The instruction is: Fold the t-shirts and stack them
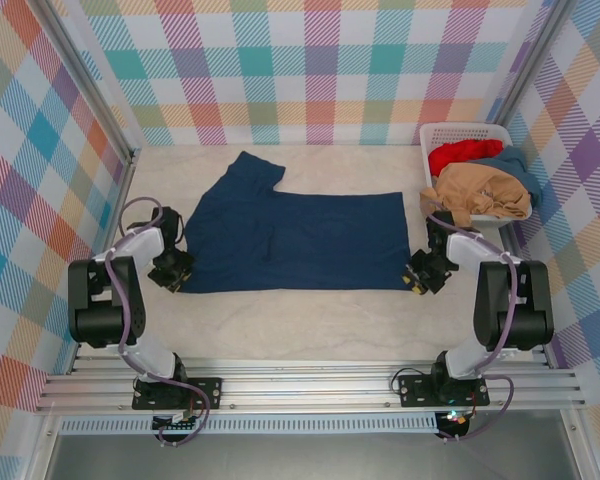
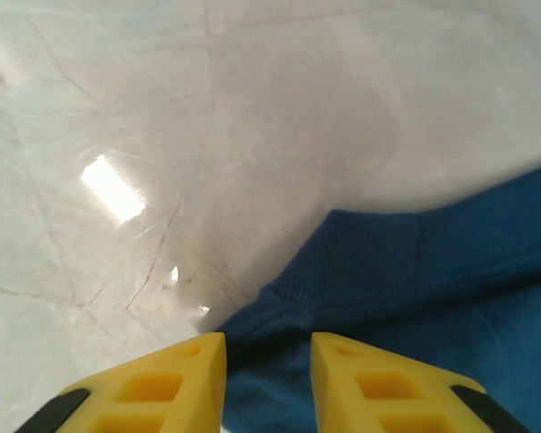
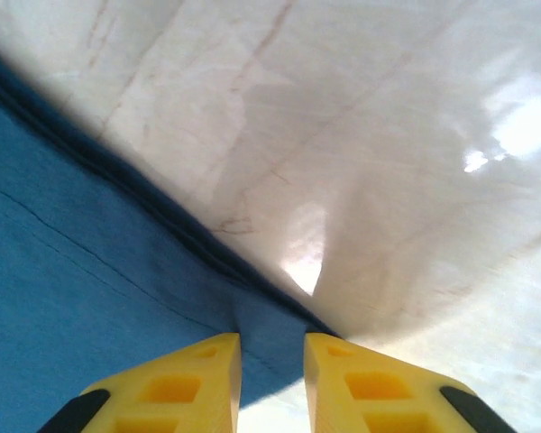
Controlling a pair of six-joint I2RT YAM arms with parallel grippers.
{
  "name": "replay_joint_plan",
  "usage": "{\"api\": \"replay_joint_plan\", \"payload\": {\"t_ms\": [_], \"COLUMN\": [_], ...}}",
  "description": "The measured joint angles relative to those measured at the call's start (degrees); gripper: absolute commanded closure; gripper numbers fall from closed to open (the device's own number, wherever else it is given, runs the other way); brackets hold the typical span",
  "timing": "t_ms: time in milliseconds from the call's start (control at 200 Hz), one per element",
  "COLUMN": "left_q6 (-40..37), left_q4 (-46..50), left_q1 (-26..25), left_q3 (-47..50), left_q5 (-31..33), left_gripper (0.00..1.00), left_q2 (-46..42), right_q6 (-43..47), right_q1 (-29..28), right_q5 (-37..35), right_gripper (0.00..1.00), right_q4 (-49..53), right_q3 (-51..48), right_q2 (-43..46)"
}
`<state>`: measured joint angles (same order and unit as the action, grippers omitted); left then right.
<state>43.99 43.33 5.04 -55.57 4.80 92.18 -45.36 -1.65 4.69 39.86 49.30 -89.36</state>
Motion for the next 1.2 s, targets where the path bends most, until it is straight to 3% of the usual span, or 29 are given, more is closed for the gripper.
{"api": "replay_joint_plan", "payload": {"t_ms": [175,335,500,685,935,1200], "left_q6": [1.53,4.26,5.42,8.28,12.85,12.81], "left_q4": [2.10,-2.64,-6.21,-7.08,-9.97,-6.21], "left_q1": [-6.05,-11.04,-10.91,-9.46,-1.77,-0.39], "left_q3": [-5.20,-5.49,-5.38,-2.95,9.90,15.61], "left_q5": [0.24,-3.56,-5.29,-4.68,-4.04,-2.73], "left_gripper": [0.65,0.67,0.67,0.67,0.68,0.68], "left_q2": [-7.32,-3.89,4.11,6.16,-5.27,-11.78], "right_q6": [1.92,2.05,1.66,0.61,-2.29,-6.56], "right_q1": [-6.12,-9.07,-9.60,-10.84,-15.10,-17.97], "right_q5": [-4.48,-4.07,-2.47,-1.95,-0.68,4.20], "right_gripper": [0.70,0.73,0.73,0.72,0.73,0.73], "right_q4": [3.67,1.05,-1.22,-1.16,3.80,8.76], "right_q3": [3.82,5.31,7.26,10.56,10.75,-1.03], "right_q2": [5.62,3.28,-6.19,-11.06,-11.76,-2.99]}}
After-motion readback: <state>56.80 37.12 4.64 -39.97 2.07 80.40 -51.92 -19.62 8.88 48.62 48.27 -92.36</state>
